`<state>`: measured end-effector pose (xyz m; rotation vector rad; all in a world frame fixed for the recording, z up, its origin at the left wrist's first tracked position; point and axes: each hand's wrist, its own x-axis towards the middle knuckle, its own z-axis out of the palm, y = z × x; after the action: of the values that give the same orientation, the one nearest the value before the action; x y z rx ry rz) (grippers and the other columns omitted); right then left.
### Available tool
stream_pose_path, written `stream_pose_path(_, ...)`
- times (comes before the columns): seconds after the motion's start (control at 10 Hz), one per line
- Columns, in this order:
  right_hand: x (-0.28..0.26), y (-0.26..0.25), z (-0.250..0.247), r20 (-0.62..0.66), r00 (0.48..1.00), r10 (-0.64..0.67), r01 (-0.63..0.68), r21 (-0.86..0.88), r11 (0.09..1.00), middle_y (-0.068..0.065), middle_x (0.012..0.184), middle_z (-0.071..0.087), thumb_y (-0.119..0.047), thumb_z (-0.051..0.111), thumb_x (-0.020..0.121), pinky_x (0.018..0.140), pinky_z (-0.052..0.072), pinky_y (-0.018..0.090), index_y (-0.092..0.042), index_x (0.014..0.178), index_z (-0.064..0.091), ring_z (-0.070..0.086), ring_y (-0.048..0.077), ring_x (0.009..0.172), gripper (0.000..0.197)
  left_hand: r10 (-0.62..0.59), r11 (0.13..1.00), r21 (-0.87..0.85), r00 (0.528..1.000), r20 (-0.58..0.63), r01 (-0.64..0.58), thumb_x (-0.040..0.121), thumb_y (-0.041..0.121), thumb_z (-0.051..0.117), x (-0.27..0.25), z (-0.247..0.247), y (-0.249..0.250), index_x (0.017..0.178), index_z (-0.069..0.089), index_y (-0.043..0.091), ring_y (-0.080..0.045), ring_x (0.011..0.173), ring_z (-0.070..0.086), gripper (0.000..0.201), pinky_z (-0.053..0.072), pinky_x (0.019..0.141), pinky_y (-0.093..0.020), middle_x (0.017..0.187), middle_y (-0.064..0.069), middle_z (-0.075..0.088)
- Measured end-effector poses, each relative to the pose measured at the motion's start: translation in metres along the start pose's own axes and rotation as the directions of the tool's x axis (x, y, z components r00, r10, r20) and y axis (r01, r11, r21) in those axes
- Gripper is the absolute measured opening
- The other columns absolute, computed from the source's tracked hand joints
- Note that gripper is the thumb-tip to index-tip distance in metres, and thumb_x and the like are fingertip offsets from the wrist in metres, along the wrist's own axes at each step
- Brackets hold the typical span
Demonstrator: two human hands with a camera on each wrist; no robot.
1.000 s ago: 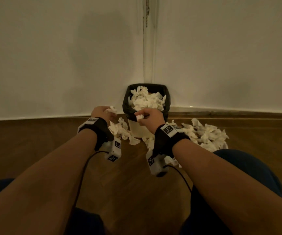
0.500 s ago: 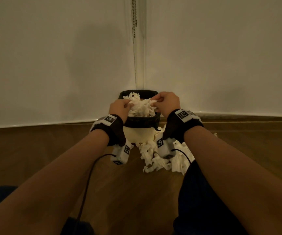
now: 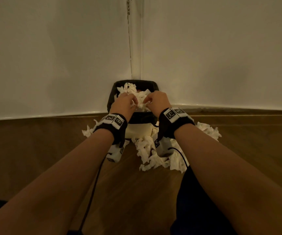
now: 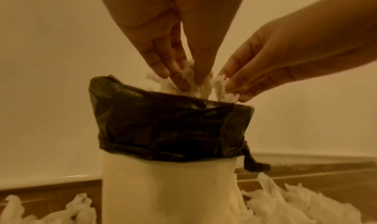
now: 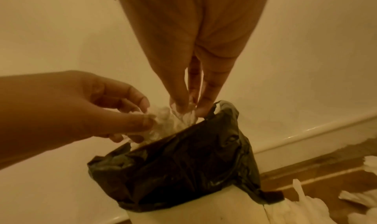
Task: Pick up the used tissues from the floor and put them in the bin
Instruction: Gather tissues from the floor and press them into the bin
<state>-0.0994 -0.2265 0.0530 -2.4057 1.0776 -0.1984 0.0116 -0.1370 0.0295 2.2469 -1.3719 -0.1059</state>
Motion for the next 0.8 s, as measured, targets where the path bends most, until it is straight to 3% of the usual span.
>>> stream_pose_path(0.1,0.006,-0.005,0.004,0.043,0.999,0.028,-0.027,-0.034,0.999,0.014,0.122,0.060,-0.006,0.050,0.091,0.090,0.043,0.028,-0.006,0.117,0.063,0.055,0.027,0.115,0.029,0.019,0.997,0.071,0.997,0.069,-0.024,0.090,0.016,0.054,-0.003,0.006,-0.007,0.101,0.062,0.016,-0.024,0.102,0.052,0.015,0.041,0.080,-0.030,0.114,-0.007,0.051)
stream_pose_path(0.2,0.013,-0.012,0.016,0.116,0.981,0.154,-0.131,-0.184,0.974,0.019,0.132,0.053,-0.012,0.044,0.097,0.098,0.041,0.033,0.004,0.134,0.043,0.051,0.030,0.122,0.040,0.044,0.991,0.116,0.990,0.136,-0.060,0.095,0.022,0.044,-0.003,0.010,-0.007,0.107,0.061,0.008,-0.028,0.099,0.054,0.025,0.041,0.078,-0.032,0.115,-0.012,0.050)
stream_pose_path(0.3,0.014,-0.012,0.021,0.086,0.993,0.082,-0.063,-0.211,0.975,0.022,0.126,0.056,-0.006,0.045,0.095,0.093,0.043,0.036,0.005,0.122,0.054,0.053,0.034,0.117,0.031,0.081,0.972,0.199,0.974,0.210,-0.124,0.098,0.028,0.033,-0.005,0.014,-0.005,0.110,0.060,0.007,-0.030,0.094,0.055,0.037,0.040,0.081,-0.034,0.110,-0.014,0.054)
stream_pose_path(0.4,0.010,-0.011,0.026,0.158,0.986,0.059,-0.009,-0.299,0.954,0.021,0.128,0.055,-0.008,0.046,0.097,0.097,0.042,0.034,0.005,0.122,0.055,0.053,0.031,0.119,0.029,0.074,0.945,0.295,0.970,0.232,-0.143,0.098,0.031,0.028,-0.008,0.020,-0.005,0.110,0.058,0.015,-0.025,0.099,0.054,0.036,0.030,0.094,-0.038,0.108,-0.007,0.060)
stream_pose_path(0.5,0.009,-0.012,0.023,0.127,0.992,0.003,0.041,-0.346,0.937,0.019,0.122,0.058,-0.008,0.047,0.096,0.093,0.046,0.036,0.003,0.114,0.059,0.057,0.031,0.113,0.025,0.075,0.946,0.299,0.984,0.165,-0.122,0.096,0.032,0.030,-0.010,0.020,-0.007,0.102,0.059,0.021,-0.023,0.097,0.054,0.031,0.024,0.095,-0.041,0.099,-0.001,0.062)
stream_pose_path(0.6,0.005,-0.016,0.018,0.014,0.998,-0.059,0.060,-0.410,0.910,0.015,0.119,0.060,-0.011,0.045,0.096,0.092,0.044,0.036,-0.002,0.112,0.060,0.057,0.028,0.111,0.024,0.087,0.969,0.228,0.995,0.050,-0.096,0.096,0.033,0.031,-0.011,0.012,-0.012,0.098,0.057,0.021,-0.021,0.091,0.054,0.029,0.026,0.091,-0.041,0.087,0.004,0.054)
stream_pose_path(0.8,-0.004,-0.028,0.001,-0.302,0.933,-0.197,0.069,-0.386,0.920,0.007,0.101,0.063,-0.029,0.043,0.095,0.086,0.040,0.037,-0.012,0.097,0.064,0.057,0.026,0.100,0.027,-0.023,0.999,0.042,0.978,-0.208,0.033,0.095,0.033,0.033,-0.009,-0.018,-0.052,0.093,0.051,0.023,-0.015,0.077,0.047,0.020,0.025,0.082,-0.034,0.084,0.007,0.052)
